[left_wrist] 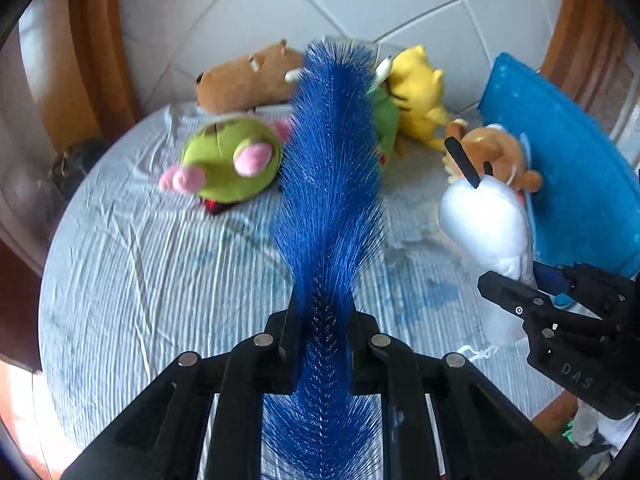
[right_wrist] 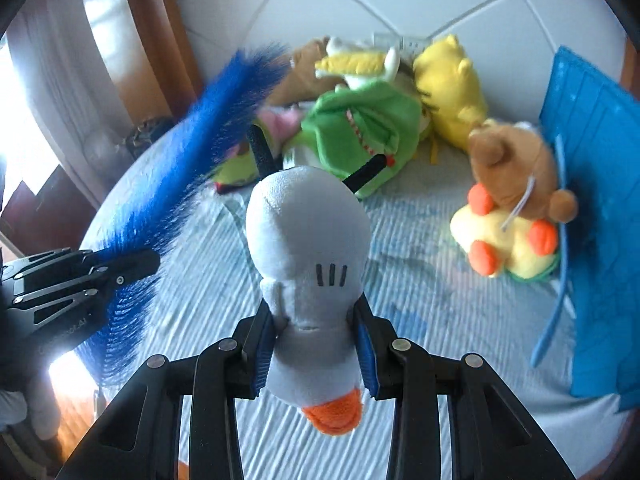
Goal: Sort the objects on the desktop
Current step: 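Grasp the blue feather duster with the left tool while the right tool holds the duck, then carry the white duck and blue duster over the blue crate with both tools, then open both tools above the crate to drop the duck and duster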
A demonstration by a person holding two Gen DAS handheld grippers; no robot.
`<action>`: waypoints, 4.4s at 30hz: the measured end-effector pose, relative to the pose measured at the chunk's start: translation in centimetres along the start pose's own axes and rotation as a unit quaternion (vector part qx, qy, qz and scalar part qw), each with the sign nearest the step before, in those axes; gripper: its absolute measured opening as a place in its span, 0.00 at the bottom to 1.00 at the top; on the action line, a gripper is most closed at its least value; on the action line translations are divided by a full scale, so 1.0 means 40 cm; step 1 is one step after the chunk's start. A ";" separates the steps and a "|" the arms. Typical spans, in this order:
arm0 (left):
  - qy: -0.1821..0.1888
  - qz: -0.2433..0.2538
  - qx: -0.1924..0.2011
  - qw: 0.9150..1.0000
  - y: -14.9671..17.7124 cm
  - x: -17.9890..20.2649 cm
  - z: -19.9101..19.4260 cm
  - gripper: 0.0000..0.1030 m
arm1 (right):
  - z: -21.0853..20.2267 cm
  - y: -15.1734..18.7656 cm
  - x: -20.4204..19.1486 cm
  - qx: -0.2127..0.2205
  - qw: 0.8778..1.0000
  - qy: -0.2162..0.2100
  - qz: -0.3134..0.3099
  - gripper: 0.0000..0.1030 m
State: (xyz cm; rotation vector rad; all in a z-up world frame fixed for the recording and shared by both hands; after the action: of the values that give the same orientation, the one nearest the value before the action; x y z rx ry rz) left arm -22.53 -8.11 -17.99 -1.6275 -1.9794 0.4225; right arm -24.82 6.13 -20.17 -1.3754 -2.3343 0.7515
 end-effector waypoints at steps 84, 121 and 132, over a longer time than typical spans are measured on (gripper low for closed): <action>0.074 0.187 -0.099 0.974 -0.105 1.654 0.277 0.18 | -0.470 0.242 1.454 -0.052 0.977 0.185 0.092 0.34; 0.066 0.186 0.016 0.980 -0.089 1.474 0.023 0.72 | -0.637 0.255 1.298 0.014 0.972 0.212 0.095 1.00; 0.063 0.176 0.022 0.982 -0.052 1.407 -0.015 0.72 | -0.677 0.265 1.230 0.029 0.972 0.214 0.095 1.00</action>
State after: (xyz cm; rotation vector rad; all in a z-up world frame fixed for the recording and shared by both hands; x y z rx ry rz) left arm -30.96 45.97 -4.79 -1.9309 -1.5814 0.4762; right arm -26.81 60.87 -3.88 -1.5699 -1.8561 0.5044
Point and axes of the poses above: each gripper's, at about its wrist camera, not at the fingertips, and z roughly the way its jaws point, x to its right, y to its underside, the point moved 8 cm from there along z, roughly the way its jaws point, and after that the axes turned 11 degrees about -z, right-handed, at the moved point
